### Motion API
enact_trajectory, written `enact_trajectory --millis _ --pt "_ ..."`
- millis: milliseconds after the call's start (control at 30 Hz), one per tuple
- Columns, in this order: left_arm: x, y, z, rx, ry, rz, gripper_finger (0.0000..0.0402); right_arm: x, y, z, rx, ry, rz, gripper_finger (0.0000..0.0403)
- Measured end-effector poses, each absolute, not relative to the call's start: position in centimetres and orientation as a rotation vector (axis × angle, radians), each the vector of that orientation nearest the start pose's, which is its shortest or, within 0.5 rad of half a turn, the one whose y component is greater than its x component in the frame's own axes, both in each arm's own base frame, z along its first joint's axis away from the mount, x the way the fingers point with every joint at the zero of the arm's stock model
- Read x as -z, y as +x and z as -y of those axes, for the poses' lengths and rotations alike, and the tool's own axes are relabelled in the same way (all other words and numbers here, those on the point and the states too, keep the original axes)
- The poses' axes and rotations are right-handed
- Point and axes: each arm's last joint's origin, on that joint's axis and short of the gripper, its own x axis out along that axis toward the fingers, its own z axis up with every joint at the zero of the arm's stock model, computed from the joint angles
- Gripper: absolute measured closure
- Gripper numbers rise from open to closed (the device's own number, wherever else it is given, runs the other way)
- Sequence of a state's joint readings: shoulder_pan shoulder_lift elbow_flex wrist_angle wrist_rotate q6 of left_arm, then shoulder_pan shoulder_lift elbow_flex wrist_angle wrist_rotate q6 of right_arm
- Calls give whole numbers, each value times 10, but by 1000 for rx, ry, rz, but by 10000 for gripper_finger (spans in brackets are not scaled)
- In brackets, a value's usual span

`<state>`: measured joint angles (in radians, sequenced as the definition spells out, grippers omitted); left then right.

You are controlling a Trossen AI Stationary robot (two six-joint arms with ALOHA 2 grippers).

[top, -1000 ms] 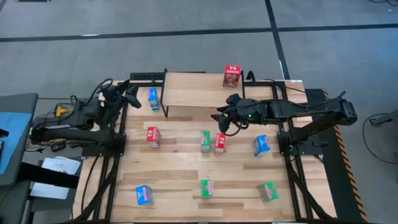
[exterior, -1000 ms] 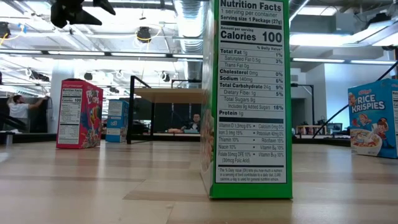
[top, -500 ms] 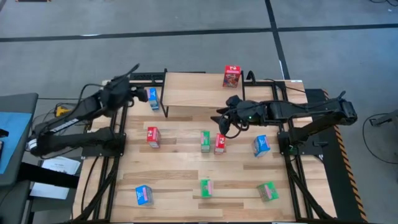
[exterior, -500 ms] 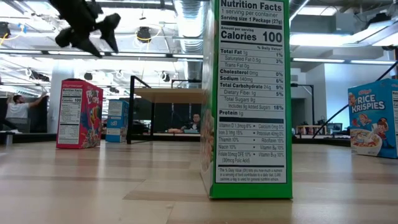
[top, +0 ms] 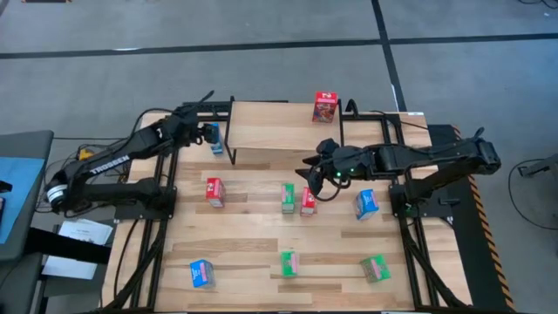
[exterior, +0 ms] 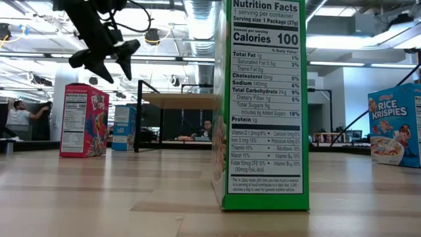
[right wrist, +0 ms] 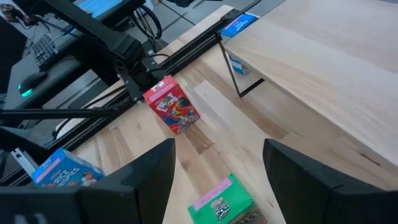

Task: Stack cereal on shelf
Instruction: Put the top blue cereal box on the shelf

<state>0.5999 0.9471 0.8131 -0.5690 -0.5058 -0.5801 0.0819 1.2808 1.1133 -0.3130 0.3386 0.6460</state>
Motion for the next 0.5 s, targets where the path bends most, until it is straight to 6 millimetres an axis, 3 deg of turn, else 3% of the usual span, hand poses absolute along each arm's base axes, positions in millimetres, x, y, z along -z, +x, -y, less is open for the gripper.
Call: enact_trajectory --millis 500 --pt "-256 169 -132 -1292 -609 -522 139 -331 280 -22 364 524 -379 137"
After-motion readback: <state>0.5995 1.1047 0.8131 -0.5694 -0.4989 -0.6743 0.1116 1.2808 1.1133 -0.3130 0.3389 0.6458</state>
